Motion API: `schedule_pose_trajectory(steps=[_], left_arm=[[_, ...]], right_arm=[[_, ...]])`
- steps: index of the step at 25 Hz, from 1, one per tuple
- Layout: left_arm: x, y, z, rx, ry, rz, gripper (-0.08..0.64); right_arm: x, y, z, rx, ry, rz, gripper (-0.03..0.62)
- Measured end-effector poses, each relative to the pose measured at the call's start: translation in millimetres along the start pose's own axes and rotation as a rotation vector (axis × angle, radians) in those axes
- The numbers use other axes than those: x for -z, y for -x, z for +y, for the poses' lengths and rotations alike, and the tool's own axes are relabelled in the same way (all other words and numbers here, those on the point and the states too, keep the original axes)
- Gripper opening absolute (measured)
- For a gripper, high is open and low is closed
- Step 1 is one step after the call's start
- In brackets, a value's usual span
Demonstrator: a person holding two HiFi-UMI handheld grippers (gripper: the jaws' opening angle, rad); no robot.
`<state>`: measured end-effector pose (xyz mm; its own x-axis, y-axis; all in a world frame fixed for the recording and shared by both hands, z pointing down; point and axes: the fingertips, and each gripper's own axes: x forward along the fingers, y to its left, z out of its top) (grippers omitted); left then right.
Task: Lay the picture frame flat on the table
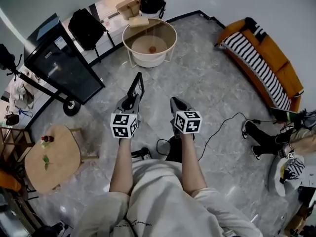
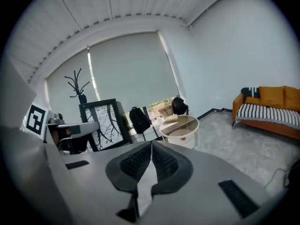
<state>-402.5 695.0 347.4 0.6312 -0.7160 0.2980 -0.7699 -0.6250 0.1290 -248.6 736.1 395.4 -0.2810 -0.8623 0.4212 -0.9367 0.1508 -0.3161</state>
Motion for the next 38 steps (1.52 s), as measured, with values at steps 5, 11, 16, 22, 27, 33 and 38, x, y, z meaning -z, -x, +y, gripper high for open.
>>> schedule_pose_trajectory(steps=[5, 11, 16, 22, 27, 33, 38], left_arm=[[-7.7, -21.1, -5.8, 0.002, 0.018, -0.002, 0.046], [-15.0, -57.9, -16.2, -0.047, 0.049, -0.008, 0.048], [-29.7, -88.3, -30.2, -0.107, -0.003, 0.008, 0.046], [-30.4, -134.2, -47.8, -0.175, 0.062, 0.013, 0.048], [-38.3, -178.7, -80.5, -0.194, 0.093, -0.005, 0.046], [-35.7, -217.9, -131.4, -0.258, 0.127, -0.015, 0.046], [-37.1, -237.8, -152.8, -0.291, 0.126, -0.003, 0.046]], right_arm=[[15.4, -14.8, 9.5, -0.175, 0.062, 0.129, 0.038], [-12.3, -32.8, -30.7, -0.191, 0.096, 0.127, 0.038], [-54.5, -47.7, -79.4, -0.254, 0.054, 0.068, 0.038], [-72.3, -57.7, -142.5, -0.290, 0.068, 0.104, 0.038], [-113.7, -66.0, -213.3, -0.251, -0.013, 0.022, 0.038], [-126.9, -48.1, -284.2, -0.308, 0.010, 0.039, 0.038], [-126.2, -48.3, -327.9, -0.259, 0.029, 0.071, 0.038]])
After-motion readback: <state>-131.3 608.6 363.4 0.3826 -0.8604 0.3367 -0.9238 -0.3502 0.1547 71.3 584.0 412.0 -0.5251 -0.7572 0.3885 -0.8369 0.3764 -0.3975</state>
